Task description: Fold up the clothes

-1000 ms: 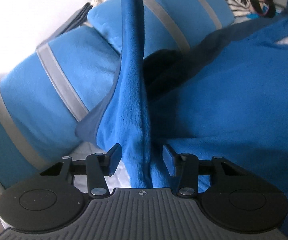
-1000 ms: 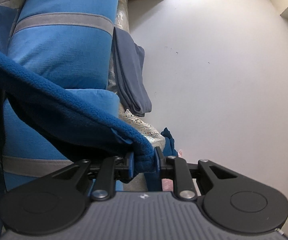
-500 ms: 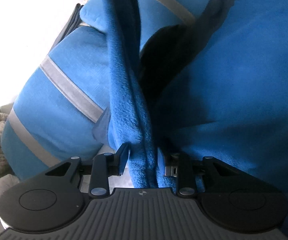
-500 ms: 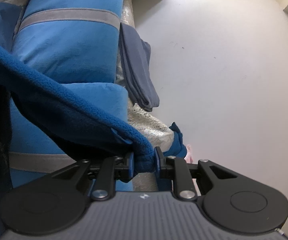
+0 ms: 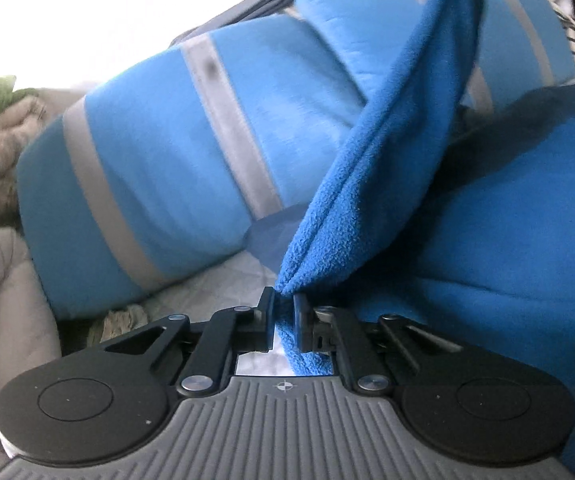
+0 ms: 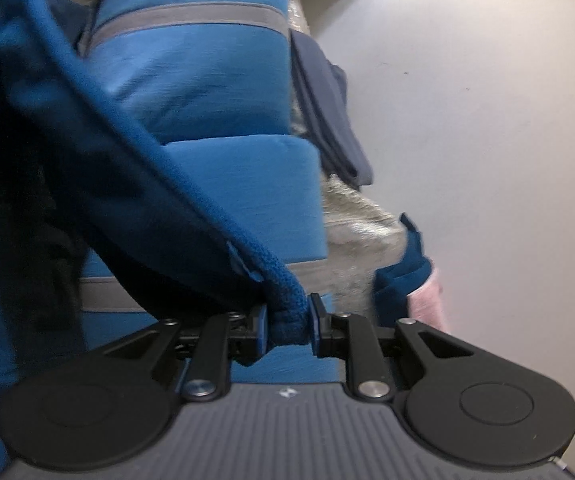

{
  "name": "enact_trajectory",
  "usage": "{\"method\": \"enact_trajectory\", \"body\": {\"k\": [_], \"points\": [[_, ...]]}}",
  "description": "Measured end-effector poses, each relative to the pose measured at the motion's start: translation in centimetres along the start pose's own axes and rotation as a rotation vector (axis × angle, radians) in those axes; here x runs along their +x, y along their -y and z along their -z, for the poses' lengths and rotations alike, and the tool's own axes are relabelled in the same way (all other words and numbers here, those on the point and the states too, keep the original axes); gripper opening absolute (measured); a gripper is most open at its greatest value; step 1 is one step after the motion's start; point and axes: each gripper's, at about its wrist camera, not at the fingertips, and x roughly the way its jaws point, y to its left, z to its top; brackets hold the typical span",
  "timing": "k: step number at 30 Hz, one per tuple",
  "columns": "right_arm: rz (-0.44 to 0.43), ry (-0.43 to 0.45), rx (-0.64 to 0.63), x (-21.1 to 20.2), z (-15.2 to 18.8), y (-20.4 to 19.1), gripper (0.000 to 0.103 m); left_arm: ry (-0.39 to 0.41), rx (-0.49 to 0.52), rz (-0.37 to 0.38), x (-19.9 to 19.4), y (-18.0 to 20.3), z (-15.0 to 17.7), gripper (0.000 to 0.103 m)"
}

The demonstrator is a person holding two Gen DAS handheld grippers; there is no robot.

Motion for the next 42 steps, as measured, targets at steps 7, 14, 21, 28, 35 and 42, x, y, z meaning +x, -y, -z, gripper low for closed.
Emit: {"method": "enact_trajectory", "body": {"k": [7,14,21,28,35,42], "points": [[-0.107,0.019,0.016,-2.4,1.8,-3.5,0.019,-0.029,0.043,0.004,1.2,-0.3,0.7,0.010],[-0.189,0.034,-0.014,-5.7,3.5,-7.7,0.019,-0.057,0.092,0.008,2.3,-0.4,1.5,0.010],[-0.264,0.038,-0.013,-8.6,5.2,-10.7,0.018,-0.076,0.101,0.011,2.6,-0.1,1.6,0.010],[-0.386,0.035,-0.006,-10.9,6.6,-13.3,0.018,-0.102,0.129,0.003,3.4,-0.1,1.7,0.010],[-0.515,0.037,0.004,-13.0,7.1,-16.5,0.017,-0.143,0.132,0.000,4.0,0.0,1.5,0.011],[-0.639,0.036,-0.012,-14.3,7.0,-19.7,0.016,-0.166,0.142,0.000,4.4,0.1,1.5,0.012]]}}
